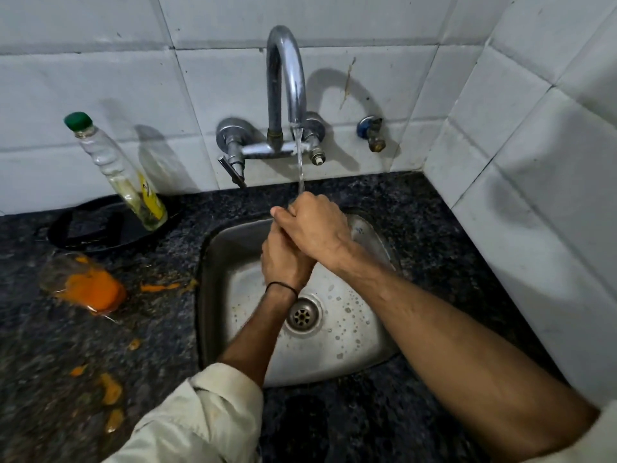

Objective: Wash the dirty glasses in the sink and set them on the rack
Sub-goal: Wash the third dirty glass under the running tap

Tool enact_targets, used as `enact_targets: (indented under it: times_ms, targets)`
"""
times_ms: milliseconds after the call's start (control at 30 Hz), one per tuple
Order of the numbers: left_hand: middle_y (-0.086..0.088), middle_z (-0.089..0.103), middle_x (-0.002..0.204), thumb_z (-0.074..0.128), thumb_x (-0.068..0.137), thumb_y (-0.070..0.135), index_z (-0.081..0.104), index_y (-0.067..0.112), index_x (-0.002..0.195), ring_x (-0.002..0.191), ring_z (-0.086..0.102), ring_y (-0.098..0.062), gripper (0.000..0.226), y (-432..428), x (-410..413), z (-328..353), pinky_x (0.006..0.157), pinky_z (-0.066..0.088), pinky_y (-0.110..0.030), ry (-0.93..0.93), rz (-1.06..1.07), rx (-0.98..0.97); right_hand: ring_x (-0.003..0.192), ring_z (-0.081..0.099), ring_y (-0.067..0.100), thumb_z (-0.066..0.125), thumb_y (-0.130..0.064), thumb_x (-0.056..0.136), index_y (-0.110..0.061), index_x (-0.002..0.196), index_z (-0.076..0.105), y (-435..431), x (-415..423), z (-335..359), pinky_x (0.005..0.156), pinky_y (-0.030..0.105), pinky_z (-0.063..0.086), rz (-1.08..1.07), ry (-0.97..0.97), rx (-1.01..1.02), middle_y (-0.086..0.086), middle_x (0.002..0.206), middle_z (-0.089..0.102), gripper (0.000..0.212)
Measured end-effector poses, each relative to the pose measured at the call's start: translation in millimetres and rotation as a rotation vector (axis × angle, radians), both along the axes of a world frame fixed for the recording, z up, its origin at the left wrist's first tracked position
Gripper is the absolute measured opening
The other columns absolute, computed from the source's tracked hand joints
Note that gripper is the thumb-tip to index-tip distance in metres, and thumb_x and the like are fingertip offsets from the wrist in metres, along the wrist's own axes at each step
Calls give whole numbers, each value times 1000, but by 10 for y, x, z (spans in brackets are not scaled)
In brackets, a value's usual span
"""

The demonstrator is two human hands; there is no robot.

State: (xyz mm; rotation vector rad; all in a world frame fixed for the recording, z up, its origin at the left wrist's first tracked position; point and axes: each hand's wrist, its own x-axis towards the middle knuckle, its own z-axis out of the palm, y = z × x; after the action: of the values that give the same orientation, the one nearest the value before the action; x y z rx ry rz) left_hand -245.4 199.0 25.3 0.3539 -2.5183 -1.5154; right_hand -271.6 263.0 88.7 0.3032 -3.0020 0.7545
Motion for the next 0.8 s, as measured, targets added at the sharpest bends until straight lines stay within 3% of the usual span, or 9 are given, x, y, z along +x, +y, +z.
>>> enact_targets:
  times_ms: [100,200,267,333,400,533,600,667,800]
  targets:
    - [-10,72,96,77,78,22,61,8,109,93,70,-22,38,-134,11,-69,80,60,-38,-103,-215,414,64,51,21,56,-42,93,-19,60,52,67,-9,122,66,33,45,200,43,161,-2,62,50,41]
    - [-24,67,104,73,75,4,57,-8,116,100,68,-34,46,-334,83,-60,84,57,-41,-89,-538,809,48,54,10,62,-44,89,-21,53,61,183,-51,249,54,30,45,413,-105,64,-4,49,54,42]
    - [-20,69,96,74,74,7,61,-4,106,90,70,-28,36,-292,55,-13,78,56,-39,-69,-422,638,47,53,10,61,-42,90,-18,53,61,161,-44,199,54,29,44,308,-117,-31,-4,50,56,44]
    - [-6,70,84,74,78,21,61,9,96,82,69,-21,25,-130,17,36,71,53,-36,-47,-171,204,59,53,21,55,-43,93,-16,58,56,50,-12,96,62,33,43,94,-71,-10,0,61,57,44]
    - [3,65,86,69,85,25,58,14,104,87,65,-21,25,-5,56,75,70,47,-31,-5,17,-35,68,50,25,51,-46,97,-18,67,53,-46,5,7,66,33,39,-21,-47,63,2,72,55,41]
    - [-4,72,94,81,75,8,65,10,102,92,69,-20,31,-240,27,-20,78,57,-24,-103,-321,441,63,58,18,55,-42,95,-17,59,58,115,-44,141,63,27,37,210,-76,103,-6,57,54,44]
    - [-17,72,97,78,75,3,67,2,104,95,69,-31,31,-382,20,-41,87,57,-40,-145,-533,626,50,59,3,59,-42,95,-22,52,61,224,-45,229,55,15,40,346,-213,-7,-9,47,58,47]
    - [-13,71,87,76,75,1,67,2,100,83,70,-26,27,-370,4,-32,79,57,-44,-140,-514,571,52,62,1,60,-41,95,-20,58,68,219,-33,180,58,13,48,282,-233,-111,-9,53,65,44]
    - [14,65,85,83,69,20,64,16,106,77,61,0,41,-201,-74,-107,73,54,-26,62,-200,70,89,68,24,54,-28,95,-9,94,72,19,3,25,83,38,55,-16,-399,-267,9,95,72,26]
